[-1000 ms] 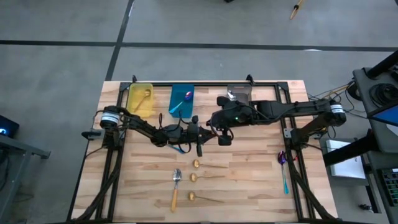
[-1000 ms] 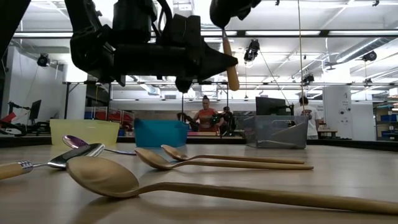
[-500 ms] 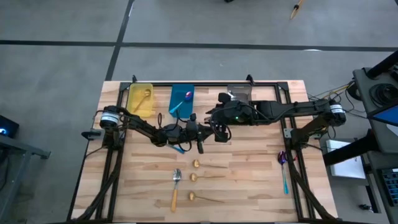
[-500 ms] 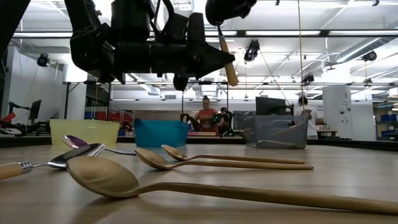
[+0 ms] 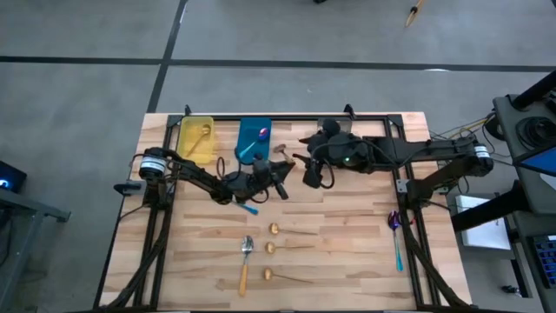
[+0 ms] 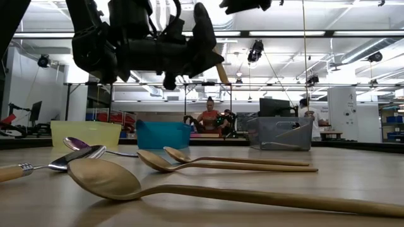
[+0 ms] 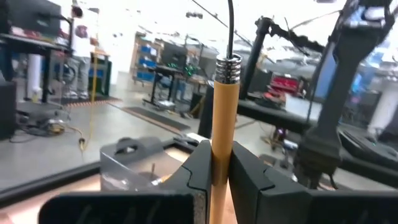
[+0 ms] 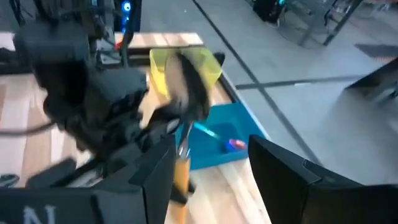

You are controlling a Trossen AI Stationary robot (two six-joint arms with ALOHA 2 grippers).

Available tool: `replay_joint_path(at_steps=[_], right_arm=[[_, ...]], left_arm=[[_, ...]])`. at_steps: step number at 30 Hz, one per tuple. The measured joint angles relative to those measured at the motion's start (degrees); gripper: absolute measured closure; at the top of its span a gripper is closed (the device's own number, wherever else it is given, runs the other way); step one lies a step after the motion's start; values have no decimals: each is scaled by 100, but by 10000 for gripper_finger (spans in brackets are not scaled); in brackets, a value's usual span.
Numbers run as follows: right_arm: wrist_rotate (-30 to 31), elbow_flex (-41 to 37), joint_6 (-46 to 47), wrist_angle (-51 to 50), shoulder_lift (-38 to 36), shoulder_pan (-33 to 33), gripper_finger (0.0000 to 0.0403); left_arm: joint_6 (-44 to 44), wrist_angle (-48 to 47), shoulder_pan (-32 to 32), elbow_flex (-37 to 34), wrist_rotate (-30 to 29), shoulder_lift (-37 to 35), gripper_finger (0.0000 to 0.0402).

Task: Sort silverware by color (type)
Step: Put the yellow spoon into the black bin

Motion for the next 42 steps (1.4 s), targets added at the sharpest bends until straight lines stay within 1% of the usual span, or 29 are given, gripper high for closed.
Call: replay_joint_path(at_steps=[4,9,10,14,19,22,25,28,31,35,36,38,42], right_arm=[[144,-406,273,267,135,105,211],[1126,-962,227,1431,361,294,211],[1249,-1033,192,1692,405,317,211],[1299,-1293,166,2523,595,331,211],[1596,-1500,128,3189,776,329,211],[1605,-1589,50,3563,838,327,215],[1600,-1601,20,3681,882,301,231],[1576,-1601,18,3745,945,263,259],[1539,-1601,-36,3766,959,252,299],[1543,-1601,-109,3755,957,252,364],[1541,-1601,-160,3750,955,252,373],[1544,-1601,-176,3752,953,252,373],[1536,-1601,-121,3745,951,252,373]], left_arm=[[137,104,-4,0,-33,-23,386],[329,103,-4,0,-97,-54,386],[368,103,-4,0,-97,-62,386],[544,109,-4,0,-144,-83,386],[580,108,-4,0,-185,-83,386],[649,108,-4,0,-185,-83,386],[687,108,-4,0,-185,-83,386],[696,103,-4,0,-185,-85,386],[696,97,-6,0,-184,-85,386],[692,91,-6,0,-184,-85,386],[687,92,-6,0,-185,-85,386],[685,92,-6,0,-185,-85,381],[645,112,-9,0,-182,-85,335]])
